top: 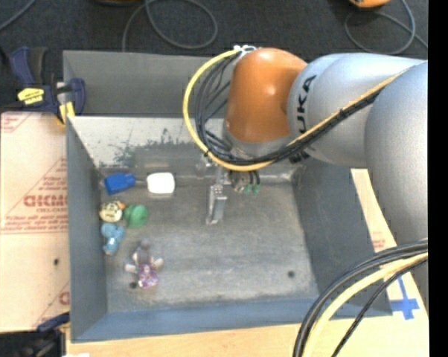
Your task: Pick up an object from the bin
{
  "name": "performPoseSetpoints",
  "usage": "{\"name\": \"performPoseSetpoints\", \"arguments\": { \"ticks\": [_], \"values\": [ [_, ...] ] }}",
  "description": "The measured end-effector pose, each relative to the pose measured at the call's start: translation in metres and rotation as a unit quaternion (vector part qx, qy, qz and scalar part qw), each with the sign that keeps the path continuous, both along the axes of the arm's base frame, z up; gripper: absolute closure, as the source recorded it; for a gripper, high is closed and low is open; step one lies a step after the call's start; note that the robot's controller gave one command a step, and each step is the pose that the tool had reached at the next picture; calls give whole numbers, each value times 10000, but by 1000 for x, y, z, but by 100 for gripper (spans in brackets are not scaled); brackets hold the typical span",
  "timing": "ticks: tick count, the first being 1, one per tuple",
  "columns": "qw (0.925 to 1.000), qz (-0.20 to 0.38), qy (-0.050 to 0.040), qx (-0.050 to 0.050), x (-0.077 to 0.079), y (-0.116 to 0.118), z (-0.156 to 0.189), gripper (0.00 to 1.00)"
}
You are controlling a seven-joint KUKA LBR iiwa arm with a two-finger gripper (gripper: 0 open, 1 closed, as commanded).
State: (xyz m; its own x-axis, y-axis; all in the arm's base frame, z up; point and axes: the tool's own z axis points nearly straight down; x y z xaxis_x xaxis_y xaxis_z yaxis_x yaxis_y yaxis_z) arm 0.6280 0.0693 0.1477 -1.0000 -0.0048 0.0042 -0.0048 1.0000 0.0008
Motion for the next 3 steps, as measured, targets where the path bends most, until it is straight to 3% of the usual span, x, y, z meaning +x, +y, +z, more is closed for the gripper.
{"name": "performPoseSetpoints", "arguments": {
  "ticks": [1,2,3],
  "values": [
    [10000,-6,-42,3,2,0,5,0],
    [9973,724,-72,-9,-5,24,-27,0],
    [9796,2009,-14,0,-58,87,-33,0]
  ]
}}
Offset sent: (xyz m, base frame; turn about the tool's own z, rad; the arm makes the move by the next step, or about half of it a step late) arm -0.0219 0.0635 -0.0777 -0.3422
